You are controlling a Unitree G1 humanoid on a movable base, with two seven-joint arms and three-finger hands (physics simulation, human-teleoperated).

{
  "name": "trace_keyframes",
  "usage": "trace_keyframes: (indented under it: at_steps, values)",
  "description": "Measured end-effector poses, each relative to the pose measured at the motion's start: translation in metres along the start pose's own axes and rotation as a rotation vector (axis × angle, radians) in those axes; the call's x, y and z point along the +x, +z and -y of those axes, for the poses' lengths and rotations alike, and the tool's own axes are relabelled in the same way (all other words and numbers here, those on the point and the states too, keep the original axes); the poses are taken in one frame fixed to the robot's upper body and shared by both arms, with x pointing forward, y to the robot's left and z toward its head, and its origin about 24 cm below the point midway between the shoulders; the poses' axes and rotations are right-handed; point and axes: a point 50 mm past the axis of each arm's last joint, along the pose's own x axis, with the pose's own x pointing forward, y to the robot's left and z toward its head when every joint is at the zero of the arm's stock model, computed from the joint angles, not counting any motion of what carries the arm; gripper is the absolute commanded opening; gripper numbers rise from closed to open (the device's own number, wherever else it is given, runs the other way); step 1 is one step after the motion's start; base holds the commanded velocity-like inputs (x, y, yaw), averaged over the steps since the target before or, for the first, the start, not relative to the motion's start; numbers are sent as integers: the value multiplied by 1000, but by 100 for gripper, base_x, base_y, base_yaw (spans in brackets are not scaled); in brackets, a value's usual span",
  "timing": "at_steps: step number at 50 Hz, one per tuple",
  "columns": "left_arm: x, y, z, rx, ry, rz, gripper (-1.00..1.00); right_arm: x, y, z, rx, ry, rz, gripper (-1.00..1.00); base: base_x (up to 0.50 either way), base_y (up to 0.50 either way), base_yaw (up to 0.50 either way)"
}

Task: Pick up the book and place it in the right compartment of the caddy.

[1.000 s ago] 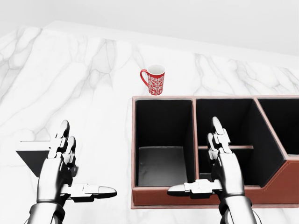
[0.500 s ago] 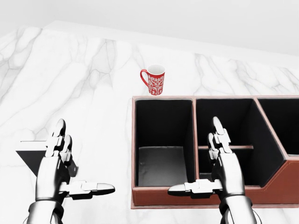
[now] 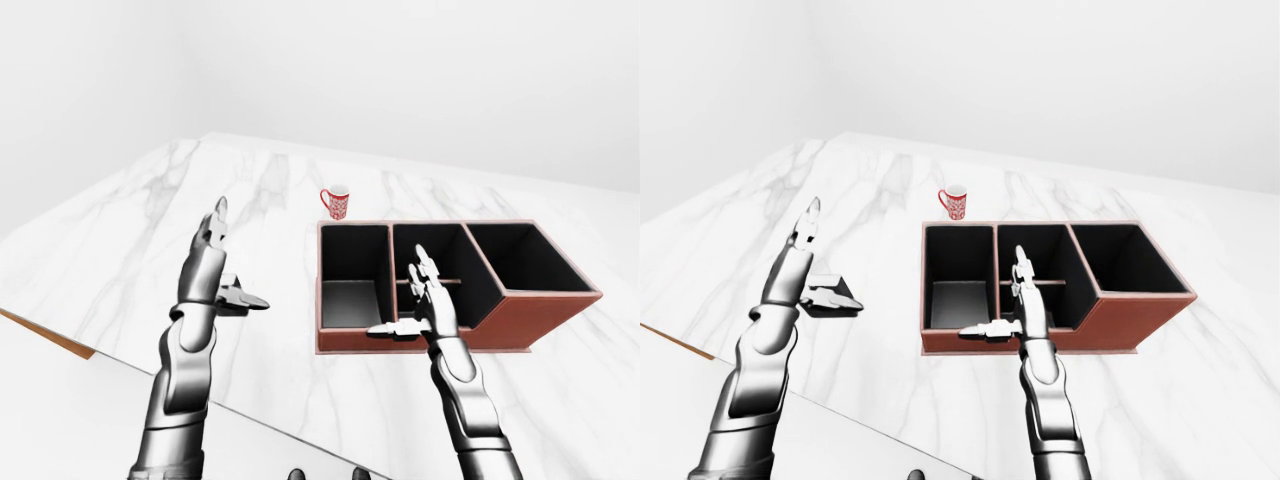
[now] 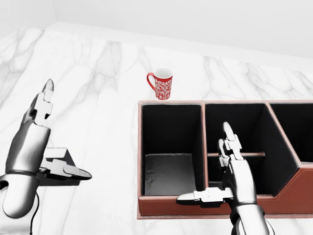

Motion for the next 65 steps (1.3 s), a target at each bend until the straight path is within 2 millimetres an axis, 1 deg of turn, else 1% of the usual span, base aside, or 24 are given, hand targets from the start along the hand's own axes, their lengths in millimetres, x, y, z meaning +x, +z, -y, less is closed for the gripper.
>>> trace_keyframes:
  at_steps: [4, 9, 15, 19, 26, 30, 32, 40, 49, 65]
  values:
    - [9, 5, -12, 139, -8, 20, 100, 0, 0, 0, -1, 1, -1, 100, 0, 0, 0]
    - [20, 1, -19, 282, -52, -7, 100, 0, -1, 0, -3, 1, -3, 100, 0, 0, 0]
    - [31, -9, -16, 428, -176, -66, 100, 0, -2, 0, -6, 2, -4, 100, 0, 0, 0]
    - [36, -15, -15, 516, -289, -109, 100, 1, -2, 0, -7, 3, -4, 100, 0, 0, 0]
    - [34, -26, -9, 659, -499, -191, 100, 0, -3, 0, -9, 4, -3, 100, 0, 0, 0]
    - [34, -29, -8, 725, -583, -229, 100, 0, -3, 0, -9, 4, -3, 100, 0, 0, 0]
    - [34, -28, -9, 754, -593, -235, 100, 0, -3, 0, -10, 4, -3, 100, 0, 0, 0]
    - [38, -24, -14, 843, -575, -231, 100, 0, -3, -1, -13, 5, -3, 100, 0, 0, 0]
    - [42, -24, -16, 899, -573, -240, 100, -1, -5, -1, -16, 8, -4, 100, 0, 0, 0]
    - [49, -37, -6, 931, -643, -312, 100, -1, -5, -1, -19, 10, -5, 100, 0, 0, 0]
